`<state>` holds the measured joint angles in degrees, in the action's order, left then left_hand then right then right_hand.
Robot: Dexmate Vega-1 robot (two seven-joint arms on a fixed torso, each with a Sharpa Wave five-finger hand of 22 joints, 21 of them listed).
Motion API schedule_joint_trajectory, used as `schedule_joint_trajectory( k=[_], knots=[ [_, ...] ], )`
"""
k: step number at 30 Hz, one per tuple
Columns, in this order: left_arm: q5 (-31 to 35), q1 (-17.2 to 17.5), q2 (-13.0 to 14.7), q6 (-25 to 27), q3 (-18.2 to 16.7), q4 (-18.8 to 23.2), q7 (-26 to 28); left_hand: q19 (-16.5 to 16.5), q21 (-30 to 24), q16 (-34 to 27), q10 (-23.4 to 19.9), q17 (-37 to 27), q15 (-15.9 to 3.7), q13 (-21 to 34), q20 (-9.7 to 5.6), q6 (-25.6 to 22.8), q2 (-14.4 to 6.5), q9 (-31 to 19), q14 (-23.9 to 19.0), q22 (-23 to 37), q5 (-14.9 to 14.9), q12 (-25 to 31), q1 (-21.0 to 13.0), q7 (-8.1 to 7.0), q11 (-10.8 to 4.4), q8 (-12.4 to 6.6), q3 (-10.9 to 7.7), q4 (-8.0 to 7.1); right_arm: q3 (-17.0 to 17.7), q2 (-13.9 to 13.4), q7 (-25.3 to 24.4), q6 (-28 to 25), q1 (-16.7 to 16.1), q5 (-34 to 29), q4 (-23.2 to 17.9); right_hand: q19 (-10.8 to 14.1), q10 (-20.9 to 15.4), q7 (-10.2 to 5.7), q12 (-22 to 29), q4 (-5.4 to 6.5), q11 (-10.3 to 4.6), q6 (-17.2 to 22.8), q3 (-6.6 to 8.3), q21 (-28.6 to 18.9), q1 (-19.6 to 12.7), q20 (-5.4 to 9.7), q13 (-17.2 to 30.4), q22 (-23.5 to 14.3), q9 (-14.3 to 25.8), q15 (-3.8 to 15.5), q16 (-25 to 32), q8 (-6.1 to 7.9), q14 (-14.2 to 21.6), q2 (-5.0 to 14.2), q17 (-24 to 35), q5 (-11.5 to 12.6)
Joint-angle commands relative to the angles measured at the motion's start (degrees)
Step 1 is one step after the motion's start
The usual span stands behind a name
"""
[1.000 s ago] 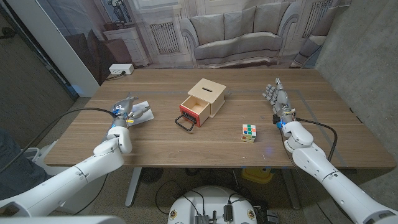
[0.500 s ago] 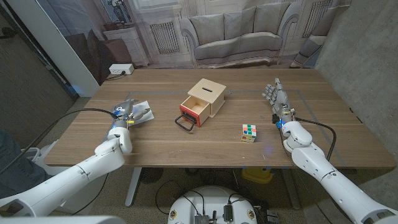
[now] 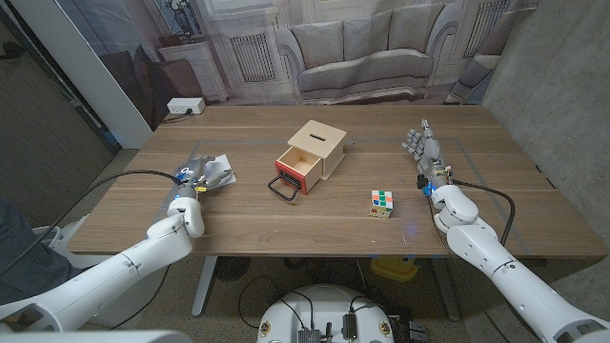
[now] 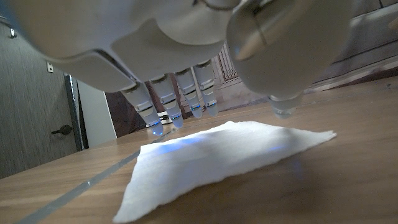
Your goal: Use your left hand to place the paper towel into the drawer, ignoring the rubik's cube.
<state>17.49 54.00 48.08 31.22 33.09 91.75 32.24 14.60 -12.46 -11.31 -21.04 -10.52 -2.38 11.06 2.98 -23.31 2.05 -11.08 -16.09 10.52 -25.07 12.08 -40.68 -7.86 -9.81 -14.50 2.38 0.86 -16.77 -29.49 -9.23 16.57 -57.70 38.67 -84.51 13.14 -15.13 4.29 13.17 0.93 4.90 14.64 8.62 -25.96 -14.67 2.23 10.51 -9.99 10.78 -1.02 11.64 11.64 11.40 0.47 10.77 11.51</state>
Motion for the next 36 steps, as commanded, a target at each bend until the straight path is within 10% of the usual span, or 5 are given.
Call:
schedule_joint_trajectory(
  k=[1, 17, 36],
  knots=[
    [-3.5, 0.5, -1.4, -3.3, -1.5, -2.8, 0.9, 0.6, -0.3, 0.1, -0.2, -0.2, -5.98, 0.2, 0.24, -0.4, -0.2, -0.1, -0.1, 0.3, -0.4, -0.2, -0.6, 0.07, -0.06, 0.25, 0.45, 0.12, 0.0, -0.4, -0.9, -1.1, -0.3, -0.3, -1.1, 0.7, -0.4, -0.14, -0.1, -0.09, -0.05, 0.6, -0.06, 0.2, -0.1, 1.2, 0.3, -0.2, 0.2, -0.29, -0.2, -0.13, 0.4, 0.35, 0.1, 0.0],
    [-2.3, -1.4, -1.9, -1.9, 0.9, -4.2, 0.5, 2.3, -0.8, -0.1, -1.0, -0.2, -6.16, 0.2, 0.13, -1.6, -0.8, -0.1, -1.0, 0.3, -0.7, -0.1, -2.6, 0.24, -0.43, 0.06, -0.03, 0.93, 0.0, -0.5, -1.3, -1.7, -0.5, -0.3, -1.6, 0.7, -0.5, -0.15, -0.1, -0.15, 0.0, 0.6, -0.11, 0.6, -0.1, 1.19, 0.3, -0.2, 0.2, -0.28, -0.2, -0.17, 0.4, 0.43, 0.2, 0.0],
    [-1.3, -1.9, -1.4, -1.5, 1.4, -3.0, 0.6, 15.4, -4.6, -1.0, -2.9, -0.7, -7.04, 0.3, 0.52, -3.0, -3.5, -0.3, -5.8, 0.1, 1.1, -0.4, -15.0, -0.08, -1.12, 0.61, -3.68, 6.4, 0.2, 0.1, -1.3, -0.1, -1.1, -0.2, -1.4, 0.8, -0.5, -0.18, -0.2, -0.2, 0.05, 0.6, -0.22, 1.0, -0.1, 0.96, 0.3, -0.2, 0.2, -0.44, -0.3, -0.19, 0.4, 0.5, 0.2, 0.0]
  ],
)
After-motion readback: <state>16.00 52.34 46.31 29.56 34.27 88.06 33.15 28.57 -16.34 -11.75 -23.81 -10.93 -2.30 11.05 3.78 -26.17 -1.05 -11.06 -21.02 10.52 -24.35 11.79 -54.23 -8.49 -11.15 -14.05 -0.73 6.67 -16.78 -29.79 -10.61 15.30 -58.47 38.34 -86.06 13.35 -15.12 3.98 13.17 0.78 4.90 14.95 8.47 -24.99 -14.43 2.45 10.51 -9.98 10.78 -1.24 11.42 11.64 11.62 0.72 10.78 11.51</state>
